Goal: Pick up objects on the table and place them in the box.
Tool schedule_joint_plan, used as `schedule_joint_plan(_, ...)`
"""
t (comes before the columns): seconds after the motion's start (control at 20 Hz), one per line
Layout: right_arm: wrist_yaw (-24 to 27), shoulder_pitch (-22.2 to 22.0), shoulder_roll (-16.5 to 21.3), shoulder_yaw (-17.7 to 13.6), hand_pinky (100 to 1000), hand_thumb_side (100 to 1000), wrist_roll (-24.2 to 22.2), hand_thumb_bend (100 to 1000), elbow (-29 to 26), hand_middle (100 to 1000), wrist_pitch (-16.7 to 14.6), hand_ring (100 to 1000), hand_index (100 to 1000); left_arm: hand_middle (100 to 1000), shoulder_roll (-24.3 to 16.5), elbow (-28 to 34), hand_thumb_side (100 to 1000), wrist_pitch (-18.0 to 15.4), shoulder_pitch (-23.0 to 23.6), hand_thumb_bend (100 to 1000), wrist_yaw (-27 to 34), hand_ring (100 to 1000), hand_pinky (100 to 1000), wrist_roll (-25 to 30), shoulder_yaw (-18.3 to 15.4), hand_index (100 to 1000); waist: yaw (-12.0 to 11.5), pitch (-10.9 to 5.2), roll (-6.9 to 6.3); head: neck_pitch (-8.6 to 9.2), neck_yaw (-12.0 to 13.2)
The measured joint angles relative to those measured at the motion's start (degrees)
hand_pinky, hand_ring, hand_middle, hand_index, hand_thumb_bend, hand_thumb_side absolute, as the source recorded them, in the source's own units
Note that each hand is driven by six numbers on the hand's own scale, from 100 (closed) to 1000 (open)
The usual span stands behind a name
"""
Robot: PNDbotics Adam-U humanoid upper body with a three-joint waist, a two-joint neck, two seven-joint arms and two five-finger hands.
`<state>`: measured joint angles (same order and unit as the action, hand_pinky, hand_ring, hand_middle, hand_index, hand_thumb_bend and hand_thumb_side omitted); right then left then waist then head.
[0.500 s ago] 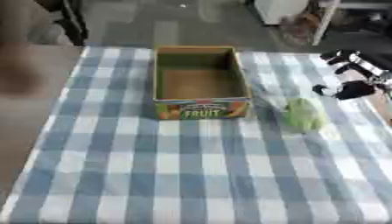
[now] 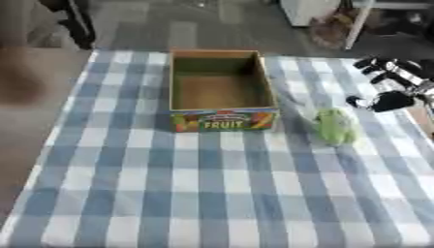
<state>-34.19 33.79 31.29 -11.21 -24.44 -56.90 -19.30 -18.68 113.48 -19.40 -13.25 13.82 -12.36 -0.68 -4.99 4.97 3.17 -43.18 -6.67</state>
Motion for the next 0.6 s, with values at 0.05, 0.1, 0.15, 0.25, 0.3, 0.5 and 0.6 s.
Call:
schedule_joint_plan(0.05,-0.1,0.0,-0.1,0.0,764,245,0.0,439,0.2,862,0.0,881,902,592,0.0,0.0,605,0.0,0.0,100,0.0,546,638,0.0,0.0,716,0.0,0.00,0.00,0.00,0.0)
schedule_joint_plan(0.1,-0.3,0.0,-0.2,0.1,765,251,-0.2,440,0.5,856,0.0,879,902,592,0.0,0.0,604,0.0,0.0,100,0.0,546,638,0.0,0.0,716,0.0,0.00,0.00,0.00,0.0)
schedule_joint_plan(0.15,-0.6,0.0,-0.3,0.2,765,252,-0.5,440,0.9,855,-0.1,878,902,592,0.0,0.0,604,0.0,0.0,100,0.0,546,638,0.0,0.0,716,0.0,0.00,0.01,0.00,0.0)
schedule_joint_plan(0.25,-1.1,0.0,-0.4,0.4,768,262,-1.1,444,1.8,854,-0.3,878,902,591,0.0,0.0,604,0.0,0.0,100,0.0,546,638,0.0,-0.1,716,-0.1,0.00,0.02,0.00,0.0)
schedule_joint_plan(0.3,-1.5,0.0,-0.4,0.6,770,271,-1.4,447,2.3,856,-0.4,880,902,591,0.0,0.0,604,0.0,0.0,100,0.0,546,638,0.0,-0.1,716,-0.1,0.00,0.03,0.00,0.0)
schedule_joint_plan(0.5,-3.1,-0.1,-0.5,1.0,779,292,-2.6,454,4.1,863,-0.7,888,903,591,0.0,0.0,604,0.0,0.0,100,0.0,546,638,0.0,-0.2,716,-0.3,0.00,0.05,0.00,0.0)
schedule_joint_plan(0.6,-3.9,-0.1,-0.8,1.2,786,306,-3.3,461,4.9,868,-1.0,895,903,591,0.0,0.0,604,0.0,0.0,100,0.0,545,638,0.0,-0.3,716,-0.3,0.00,0.05,0.00,0.0)
